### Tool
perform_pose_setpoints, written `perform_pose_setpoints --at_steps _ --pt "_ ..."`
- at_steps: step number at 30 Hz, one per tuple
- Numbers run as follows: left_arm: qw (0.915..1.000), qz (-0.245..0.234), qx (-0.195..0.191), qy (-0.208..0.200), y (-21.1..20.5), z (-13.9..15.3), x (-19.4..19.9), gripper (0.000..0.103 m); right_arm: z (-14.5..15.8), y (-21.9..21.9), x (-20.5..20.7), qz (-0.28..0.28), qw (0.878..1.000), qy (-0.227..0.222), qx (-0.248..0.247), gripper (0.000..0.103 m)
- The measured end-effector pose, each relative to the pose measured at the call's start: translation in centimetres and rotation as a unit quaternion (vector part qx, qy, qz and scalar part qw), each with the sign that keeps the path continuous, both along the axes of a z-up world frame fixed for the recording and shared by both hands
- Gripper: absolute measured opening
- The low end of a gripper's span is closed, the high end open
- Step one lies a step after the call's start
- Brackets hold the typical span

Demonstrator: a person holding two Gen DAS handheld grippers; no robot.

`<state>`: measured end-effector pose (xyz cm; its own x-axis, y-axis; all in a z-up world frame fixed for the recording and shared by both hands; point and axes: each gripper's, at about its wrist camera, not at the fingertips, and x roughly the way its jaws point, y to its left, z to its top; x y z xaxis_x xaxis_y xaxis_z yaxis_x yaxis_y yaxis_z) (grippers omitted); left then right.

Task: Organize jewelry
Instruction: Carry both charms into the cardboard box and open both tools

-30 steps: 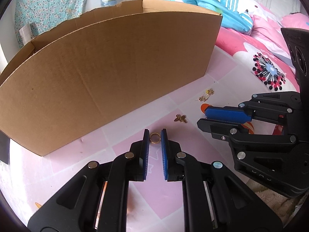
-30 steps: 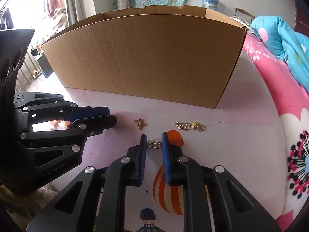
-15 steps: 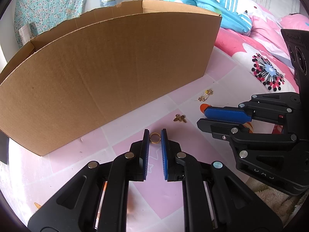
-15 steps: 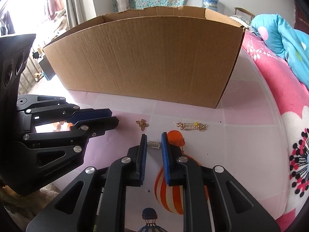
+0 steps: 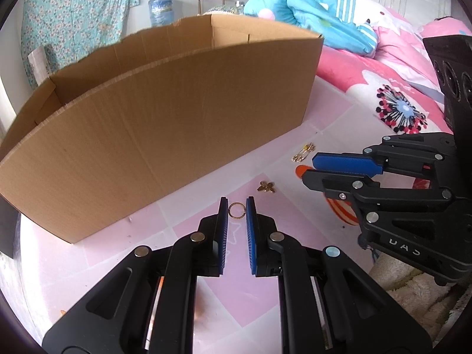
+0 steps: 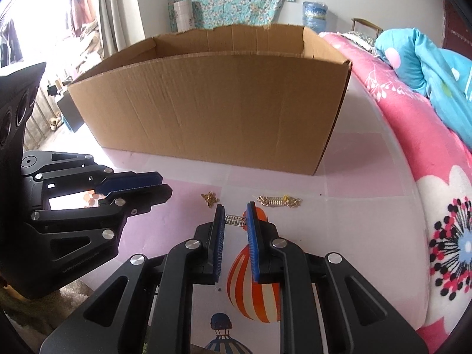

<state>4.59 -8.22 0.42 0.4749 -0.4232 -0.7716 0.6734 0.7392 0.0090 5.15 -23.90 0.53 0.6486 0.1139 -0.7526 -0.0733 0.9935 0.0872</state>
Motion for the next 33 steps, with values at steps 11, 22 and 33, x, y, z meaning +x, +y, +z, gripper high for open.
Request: perform_pose_setpoints --at_steps 11,22,33 --pt "0.9957 -0.029 -0.07 -0.054 0.4 7.2 -2.0 0.011 5.7 -0.2 -2.3 -0.017 0.996 -0.086 -0.023 0.015" --pt "0.9971 -0.041 -0.055 -0.033 -0.6 13.2 7.1 0.011 12.7 -2.5 4.8 0.071 0.988 -0.134 0.006 0.015" --pt "0.9817 -0.043 0.005 0.186 -4.1 5.0 17.3 0.011 7.8 -1.4 21.9 0.143 0.981 0.123 0.04 0.015"
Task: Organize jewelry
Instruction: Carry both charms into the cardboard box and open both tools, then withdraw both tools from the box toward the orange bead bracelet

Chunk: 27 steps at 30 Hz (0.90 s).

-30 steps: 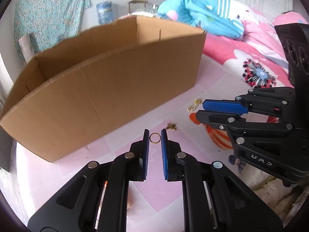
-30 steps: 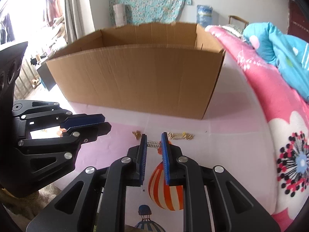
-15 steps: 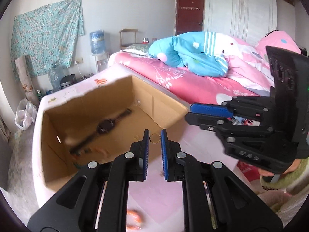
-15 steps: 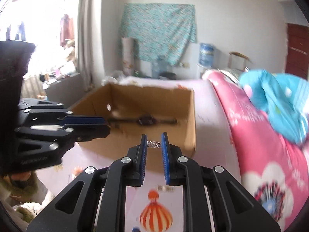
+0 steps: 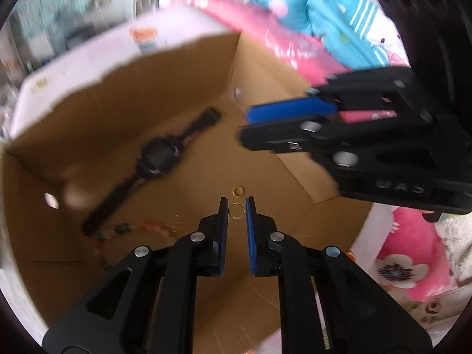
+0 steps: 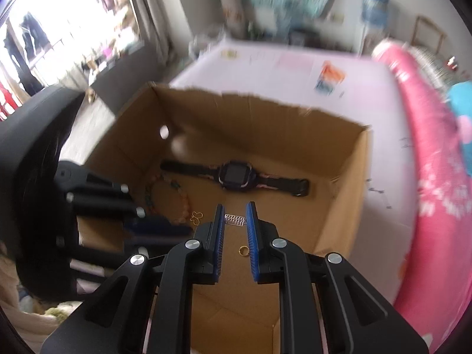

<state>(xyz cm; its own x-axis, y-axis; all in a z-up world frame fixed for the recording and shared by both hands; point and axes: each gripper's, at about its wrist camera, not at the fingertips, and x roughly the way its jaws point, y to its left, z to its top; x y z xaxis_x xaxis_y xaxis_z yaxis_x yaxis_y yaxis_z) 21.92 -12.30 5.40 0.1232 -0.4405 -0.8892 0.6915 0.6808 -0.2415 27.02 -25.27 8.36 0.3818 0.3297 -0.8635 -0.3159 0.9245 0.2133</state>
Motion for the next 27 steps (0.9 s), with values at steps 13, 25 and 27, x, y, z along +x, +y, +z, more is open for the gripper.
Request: perform_pose_setpoints --at_steps 13,25,27 --pt "0.9968 0.037 0.041 0.058 -0.9 -2.8 2.1 0.011 -5.3 2.7 5.0 0.011 0.991 0.12 -0.055 0.015" --pt "0.9948 0.062 0.024 0.076 0.1 -3.1 3.1 0.024 -5.3 2.0 5.4 -0.008 0.991 0.117 -0.062 0.017" --pt "0.9951 0.062 0.024 0.074 0.2 -3.0 3.0 0.024 -5.2 1.9 5.5 -0.012 0.992 0.114 -0.061 0.018"
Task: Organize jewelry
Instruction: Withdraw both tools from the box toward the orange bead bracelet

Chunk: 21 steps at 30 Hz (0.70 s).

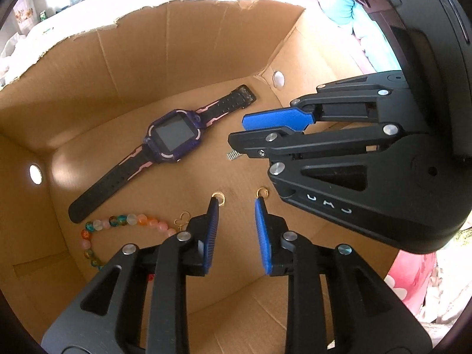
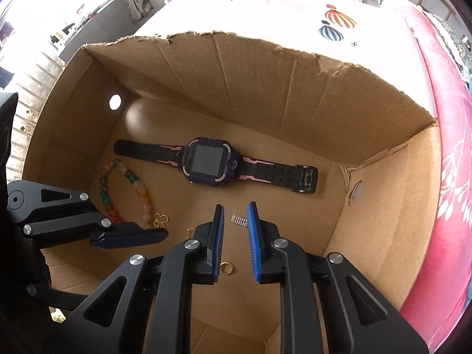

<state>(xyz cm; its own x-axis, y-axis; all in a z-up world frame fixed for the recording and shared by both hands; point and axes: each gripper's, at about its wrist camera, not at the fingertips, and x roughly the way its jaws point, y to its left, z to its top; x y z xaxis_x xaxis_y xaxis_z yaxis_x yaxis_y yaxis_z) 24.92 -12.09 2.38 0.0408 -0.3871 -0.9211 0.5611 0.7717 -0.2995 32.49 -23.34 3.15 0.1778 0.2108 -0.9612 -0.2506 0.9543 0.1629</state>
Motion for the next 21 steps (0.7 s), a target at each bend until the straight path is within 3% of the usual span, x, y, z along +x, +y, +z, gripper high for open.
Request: perform_pose_setpoints --at_steps 5,8,11,16,21 --pt "0.9999 0.004 -0.008 -0.005 0.7 0.1 -0.6 0.024 1.7 -0.5 -0.2 -0.01 1.0 -0.025 0.011 0.02" --pt "0.9991 0.009 -0.011 -0.04 1.4 1.4 -0.9 0.024 3.8 -1.0 -1.1 -0.018 0.998 -0.061 0.027 0.021" --pt "0.9958 0.014 -0.023 -0.087 2.6 3.9 -2.2 0.026 6.4 -1.8 -2.7 -0.032 0.992 -0.109 0.047 0.035" --pt "0.9816 0.024 -0.055 -0.181 6.1 9.5 -7.0 0.054 11.6 -3.4 -9.4 -0.062 0.969 -0.226 0.079 0.052" --pt "0.9703 0.046 -0.088 -0.221 9.5 11.6 -11.5 0.074 13.7 -4.0 -16.7 -0.077 0.944 -0.31 0.083 0.07"
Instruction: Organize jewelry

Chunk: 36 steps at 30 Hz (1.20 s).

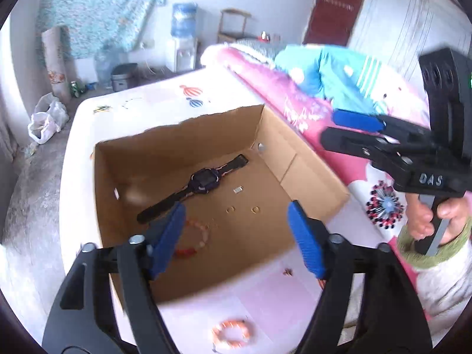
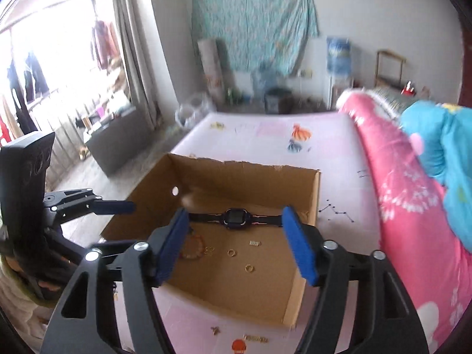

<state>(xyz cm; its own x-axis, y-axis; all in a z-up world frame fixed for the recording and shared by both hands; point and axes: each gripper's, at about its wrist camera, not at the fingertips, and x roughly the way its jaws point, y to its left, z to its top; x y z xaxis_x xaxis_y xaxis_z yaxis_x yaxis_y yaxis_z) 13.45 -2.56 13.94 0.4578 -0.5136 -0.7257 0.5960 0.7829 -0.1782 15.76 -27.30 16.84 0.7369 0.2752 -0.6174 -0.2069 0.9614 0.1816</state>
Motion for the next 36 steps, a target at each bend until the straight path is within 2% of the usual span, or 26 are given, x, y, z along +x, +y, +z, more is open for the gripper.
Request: perform_pose_setpoints --at_steps 3,6,13,16,21,36 --pt "0.9995 0.029 -0.01 -0.002 0.5 -0.4 -1.9 0.077 -0.8 -0.1 -3.5 -0.016 1.0 -0.017 0.004 0.077" --pt "0.9981 0.061 -0.001 -0.008 1.3 -2.6 -4.3 0.079 -2.6 -0.5 -6.1 -0.037 0.999 -0.006 0.019 0.08" --pt "0.9955 0.093 0.013 0.012 1.0 -6.6 -7.3 0.081 -7.6 -1.0 -9.5 -0.094 0.994 0.055 0.033 0.081" --pt "0.9955 0.089 0.018 0.027 1.0 -7.9 -8.1 0.081 -10.0 -0.7 -10.2 -0.115 0.989 0.086 0.028 0.081" --pt "0.995 0.087 0.041 0.028 0.5 -9.1 -8.3 0.081 -12.8 -0.1 -11.1 -0.118 0.984 0.129 0.025 0.081" --pt "0.9931 0.088 0.061 0.047 -0.2 -10.7 -8.0 0.082 -13.5 0.5 -10.8 -0.117 0.983 0.144 0.009 0.081"
